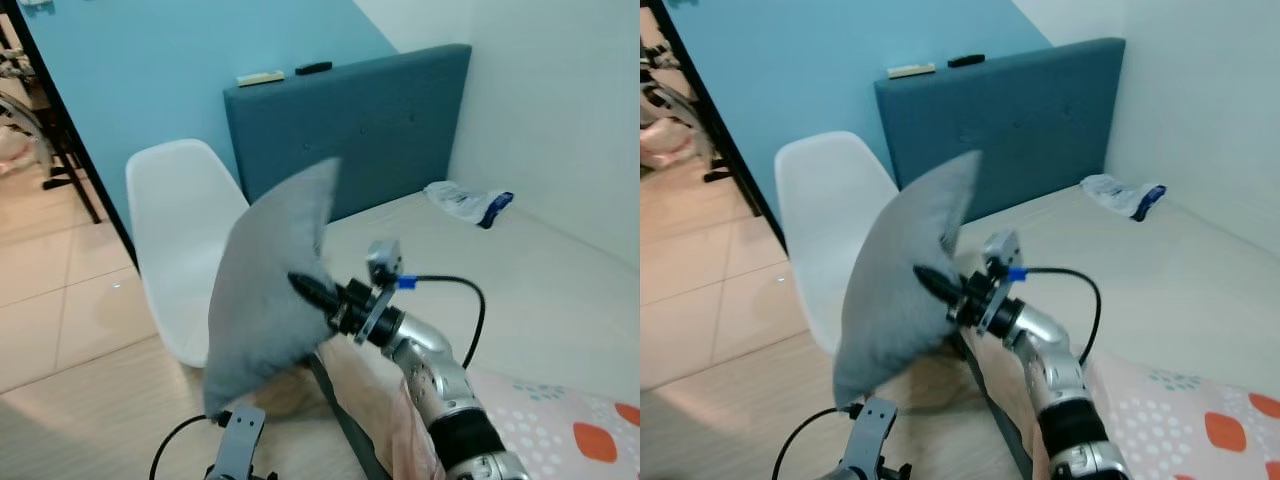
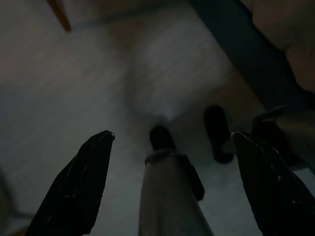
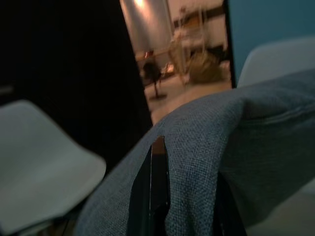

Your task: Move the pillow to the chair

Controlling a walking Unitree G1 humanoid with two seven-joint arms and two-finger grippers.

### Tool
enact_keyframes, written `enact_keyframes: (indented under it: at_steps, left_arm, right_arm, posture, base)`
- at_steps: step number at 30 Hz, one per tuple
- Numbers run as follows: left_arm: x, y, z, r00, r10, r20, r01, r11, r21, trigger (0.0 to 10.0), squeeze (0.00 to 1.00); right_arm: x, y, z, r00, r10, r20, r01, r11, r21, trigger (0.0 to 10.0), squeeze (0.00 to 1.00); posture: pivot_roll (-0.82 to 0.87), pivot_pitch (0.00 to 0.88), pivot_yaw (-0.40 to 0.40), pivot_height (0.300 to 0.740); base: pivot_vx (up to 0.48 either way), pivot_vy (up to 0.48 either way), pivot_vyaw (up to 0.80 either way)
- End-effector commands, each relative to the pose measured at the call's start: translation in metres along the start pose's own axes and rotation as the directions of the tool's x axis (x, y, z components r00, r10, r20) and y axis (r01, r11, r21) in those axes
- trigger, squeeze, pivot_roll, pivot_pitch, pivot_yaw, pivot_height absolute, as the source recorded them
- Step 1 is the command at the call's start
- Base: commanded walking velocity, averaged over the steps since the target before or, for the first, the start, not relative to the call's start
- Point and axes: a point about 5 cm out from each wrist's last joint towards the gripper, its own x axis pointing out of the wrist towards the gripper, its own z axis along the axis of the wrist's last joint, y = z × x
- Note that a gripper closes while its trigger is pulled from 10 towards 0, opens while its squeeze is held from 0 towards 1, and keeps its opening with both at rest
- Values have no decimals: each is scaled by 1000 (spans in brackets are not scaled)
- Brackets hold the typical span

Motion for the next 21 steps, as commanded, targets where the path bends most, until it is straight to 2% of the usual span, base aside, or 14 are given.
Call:
enact_keyframes:
  at_steps: [1,2,3,6,9,13,21]
  left_arm:
    - [0,6,5,1000,25,19,-25,1000,-15,10000,0]
    - [1,5,8,999,25,27,-25,1000,-17,10000,0]
    - [1,5,8,999,25,27,-25,1000,-17,10000,0]
    - [1,4,12,999,23,43,-23,1000,-17,10000,0]
    - [2,3,16,998,21,56,-20,1000,-16,10000,0]
    - [3,3,22,997,15,80,-14,1000,-13,10000,0]
    - [3,1,22,997,12,81,-11,1000,-12,10000,0]
  right_arm:
    - [7,9,0,998,56,-25,-57,998,-40,10000,0]
    - [7,4,-2,1000,-4,-30,3,1000,-30,10000,0]
    - [7,4,-2,1000,-4,-30,3,1000,-30,10000,0]
    - [2,-8,-9,983,-164,-81,156,984,-91,10000,0]
    - [-2,-9,-15,974,-203,-105,193,976,-98,10000,0]
    - [-8,-7,-20,972,-201,-126,190,977,-95,10000,0]
    - [-9,-7,-23,966,-214,-141,200,974,-108,10000,0]
  posture:
    - [-99,0,54,740]
    - [-102,0,54,740]
    - [-102,0,54,740]
    - [-104,0,52,740]
    - [-103,0,51,740]
    - [-105,0,50,740]
    - [-110,0,50,740]
  base:
    - [0,0,0]
    - [0,0,0]
    - [0,0,0]
    - [0,0,410]
    - [0,0,794]
    - [0,0,794]
    - [0,0,794]
